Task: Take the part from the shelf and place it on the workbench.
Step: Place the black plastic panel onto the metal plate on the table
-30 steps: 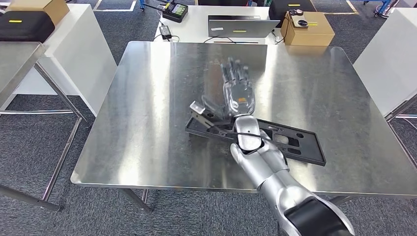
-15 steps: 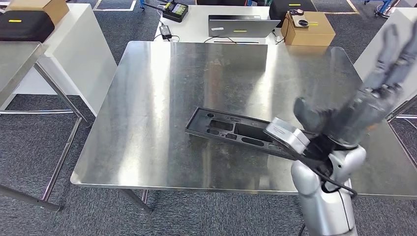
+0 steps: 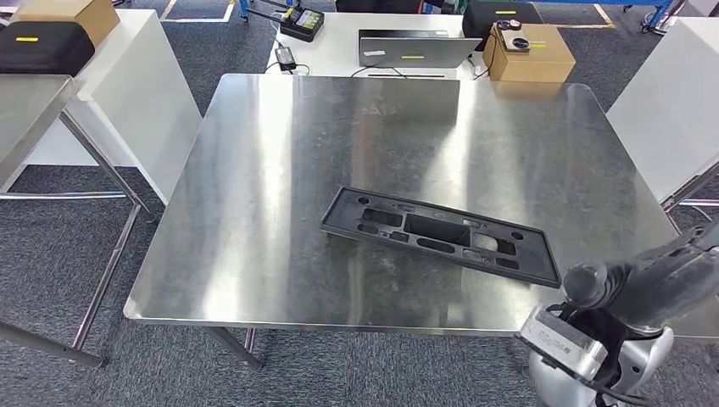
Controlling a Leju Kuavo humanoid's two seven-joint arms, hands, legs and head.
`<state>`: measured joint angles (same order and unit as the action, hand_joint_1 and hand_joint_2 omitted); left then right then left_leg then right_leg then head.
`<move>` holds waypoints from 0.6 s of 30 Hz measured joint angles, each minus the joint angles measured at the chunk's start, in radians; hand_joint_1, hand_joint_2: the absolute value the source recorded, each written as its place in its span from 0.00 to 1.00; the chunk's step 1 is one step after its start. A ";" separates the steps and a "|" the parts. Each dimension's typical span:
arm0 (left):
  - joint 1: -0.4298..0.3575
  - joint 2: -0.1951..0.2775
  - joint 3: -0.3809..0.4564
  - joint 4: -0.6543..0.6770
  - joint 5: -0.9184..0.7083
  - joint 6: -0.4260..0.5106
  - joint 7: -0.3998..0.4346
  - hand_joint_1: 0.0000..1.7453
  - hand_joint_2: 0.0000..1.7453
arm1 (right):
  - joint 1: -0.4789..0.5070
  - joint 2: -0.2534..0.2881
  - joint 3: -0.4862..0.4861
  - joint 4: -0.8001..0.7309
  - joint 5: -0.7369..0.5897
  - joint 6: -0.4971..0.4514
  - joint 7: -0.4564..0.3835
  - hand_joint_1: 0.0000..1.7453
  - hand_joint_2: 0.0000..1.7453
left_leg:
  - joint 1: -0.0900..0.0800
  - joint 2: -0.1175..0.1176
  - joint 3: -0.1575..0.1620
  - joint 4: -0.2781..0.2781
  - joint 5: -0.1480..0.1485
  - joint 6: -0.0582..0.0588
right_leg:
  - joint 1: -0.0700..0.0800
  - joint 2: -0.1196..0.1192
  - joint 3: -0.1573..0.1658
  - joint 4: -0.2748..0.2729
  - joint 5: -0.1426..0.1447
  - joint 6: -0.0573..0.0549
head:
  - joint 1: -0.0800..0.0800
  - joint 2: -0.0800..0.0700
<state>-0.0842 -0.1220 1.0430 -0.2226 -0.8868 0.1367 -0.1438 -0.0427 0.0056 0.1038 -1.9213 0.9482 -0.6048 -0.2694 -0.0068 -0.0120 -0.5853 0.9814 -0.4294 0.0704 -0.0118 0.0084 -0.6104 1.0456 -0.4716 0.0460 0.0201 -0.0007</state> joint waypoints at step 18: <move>-0.001 -0.012 0.070 -0.005 0.047 -0.015 0.031 0.00 0.00 | 0.081 0.052 -0.008 -0.008 -0.076 0.048 -0.060 0.00 0.00 | 0.024 0.008 -0.111 0.253 -0.152 -0.078 | -0.017 -0.008 0.055 -0.044 0.010 -0.031 | 0.001 0.000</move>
<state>-0.0856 -0.1337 1.1130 -0.2276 -0.8403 0.1214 -0.1129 0.0379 0.0575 0.0958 -1.9297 0.8723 -0.5565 -0.3296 0.0172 -0.0039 -0.6961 1.2340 -0.5813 -0.0081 -0.0288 -0.0001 -0.5553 1.0020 -0.4617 0.0154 0.0207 -0.0004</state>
